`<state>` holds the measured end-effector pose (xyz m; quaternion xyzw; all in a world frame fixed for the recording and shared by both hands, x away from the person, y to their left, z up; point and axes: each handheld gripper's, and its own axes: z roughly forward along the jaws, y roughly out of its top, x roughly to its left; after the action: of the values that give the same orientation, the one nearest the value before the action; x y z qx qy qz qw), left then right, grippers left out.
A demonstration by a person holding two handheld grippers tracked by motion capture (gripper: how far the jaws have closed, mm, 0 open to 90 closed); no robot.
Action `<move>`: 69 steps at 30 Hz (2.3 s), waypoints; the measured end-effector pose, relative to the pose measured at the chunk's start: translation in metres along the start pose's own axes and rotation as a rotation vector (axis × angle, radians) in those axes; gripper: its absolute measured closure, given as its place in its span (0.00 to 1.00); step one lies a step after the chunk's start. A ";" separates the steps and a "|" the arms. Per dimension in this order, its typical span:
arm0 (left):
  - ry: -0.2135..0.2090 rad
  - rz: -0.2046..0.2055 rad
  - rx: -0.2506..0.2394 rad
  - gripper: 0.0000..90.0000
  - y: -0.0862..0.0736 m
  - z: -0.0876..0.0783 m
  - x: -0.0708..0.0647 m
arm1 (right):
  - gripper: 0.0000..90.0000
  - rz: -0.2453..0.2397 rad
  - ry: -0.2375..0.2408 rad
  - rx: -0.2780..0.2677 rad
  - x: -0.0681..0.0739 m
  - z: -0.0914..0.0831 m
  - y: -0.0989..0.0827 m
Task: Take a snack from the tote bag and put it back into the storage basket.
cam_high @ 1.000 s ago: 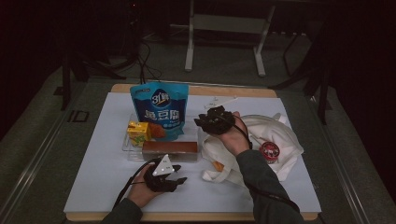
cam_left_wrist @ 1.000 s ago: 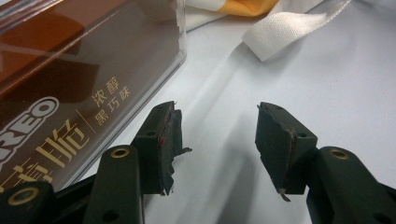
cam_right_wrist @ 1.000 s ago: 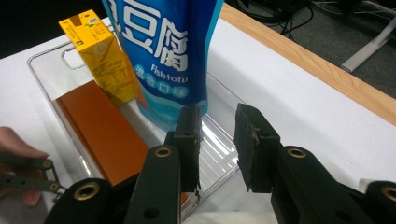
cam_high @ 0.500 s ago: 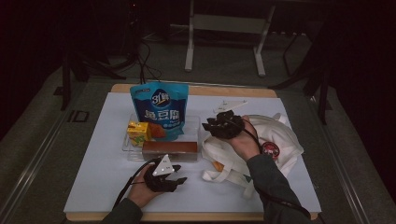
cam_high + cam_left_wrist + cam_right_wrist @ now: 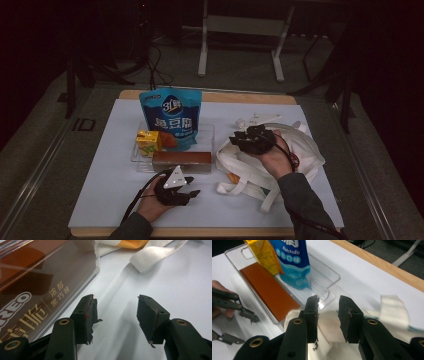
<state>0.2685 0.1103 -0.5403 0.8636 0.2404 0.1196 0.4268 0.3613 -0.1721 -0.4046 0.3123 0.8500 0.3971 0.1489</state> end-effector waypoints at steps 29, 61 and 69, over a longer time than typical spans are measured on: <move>0.002 0.012 0.011 0.53 0.000 0.000 0.000 | 0.70 0.085 -0.073 0.030 -0.039 -0.057 -0.058; 0.004 0.019 0.021 0.53 0.001 0.002 -0.001 | 0.38 0.103 -0.183 0.180 -0.070 -0.081 -0.100; 0.004 0.019 0.022 0.53 0.001 0.002 -0.001 | 0.32 0.089 -0.183 0.244 -0.076 -0.076 -0.107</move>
<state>0.2682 0.1080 -0.5406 0.8702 0.2341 0.1227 0.4157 0.3371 -0.3176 -0.4375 0.4004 0.8601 0.2671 0.1691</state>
